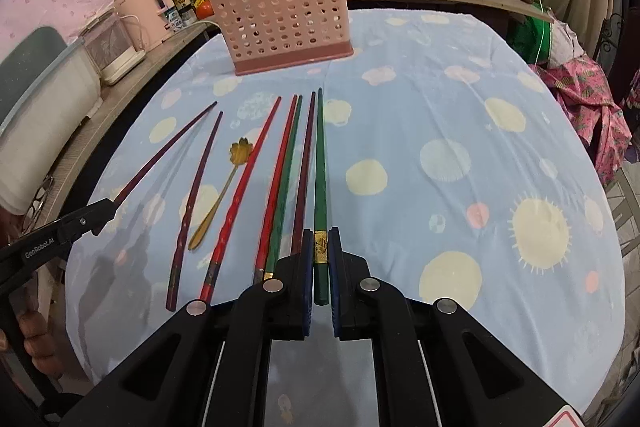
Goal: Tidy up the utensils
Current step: 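Grasp a dark red chopstick with the left tool while the right tool grasps a green chopstick, then lift both chopsticks and carry them over the pink basket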
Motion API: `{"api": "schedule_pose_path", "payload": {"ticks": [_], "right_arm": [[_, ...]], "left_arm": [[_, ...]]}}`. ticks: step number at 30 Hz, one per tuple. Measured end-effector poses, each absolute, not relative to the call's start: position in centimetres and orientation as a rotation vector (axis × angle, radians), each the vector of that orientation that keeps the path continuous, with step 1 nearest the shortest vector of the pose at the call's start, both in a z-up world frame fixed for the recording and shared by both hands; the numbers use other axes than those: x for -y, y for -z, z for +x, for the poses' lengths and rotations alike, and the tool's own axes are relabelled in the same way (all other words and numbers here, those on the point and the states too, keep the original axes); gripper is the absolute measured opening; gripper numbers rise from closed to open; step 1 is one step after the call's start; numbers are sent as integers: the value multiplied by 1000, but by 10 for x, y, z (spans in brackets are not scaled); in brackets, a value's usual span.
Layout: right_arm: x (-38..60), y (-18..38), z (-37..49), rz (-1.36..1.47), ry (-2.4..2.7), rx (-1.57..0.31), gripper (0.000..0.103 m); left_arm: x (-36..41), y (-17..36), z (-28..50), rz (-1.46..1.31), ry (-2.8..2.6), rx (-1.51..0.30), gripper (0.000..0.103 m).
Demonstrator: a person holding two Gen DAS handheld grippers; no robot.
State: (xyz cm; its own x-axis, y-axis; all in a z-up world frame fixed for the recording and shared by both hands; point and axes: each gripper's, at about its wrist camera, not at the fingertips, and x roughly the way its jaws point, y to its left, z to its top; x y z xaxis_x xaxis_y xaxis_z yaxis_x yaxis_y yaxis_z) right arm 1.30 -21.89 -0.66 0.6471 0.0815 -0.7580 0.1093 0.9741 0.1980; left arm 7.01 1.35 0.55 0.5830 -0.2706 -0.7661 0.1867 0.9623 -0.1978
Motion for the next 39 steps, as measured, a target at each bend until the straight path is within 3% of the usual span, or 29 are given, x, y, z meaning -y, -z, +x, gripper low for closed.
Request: {"api": "schedule_pose_path", "payload": {"ticks": [39], "right_arm": [[286,-172,123,338,7,-435,7]], "left_arm": [[16,-200,183,-133,310,-409,7]]}}
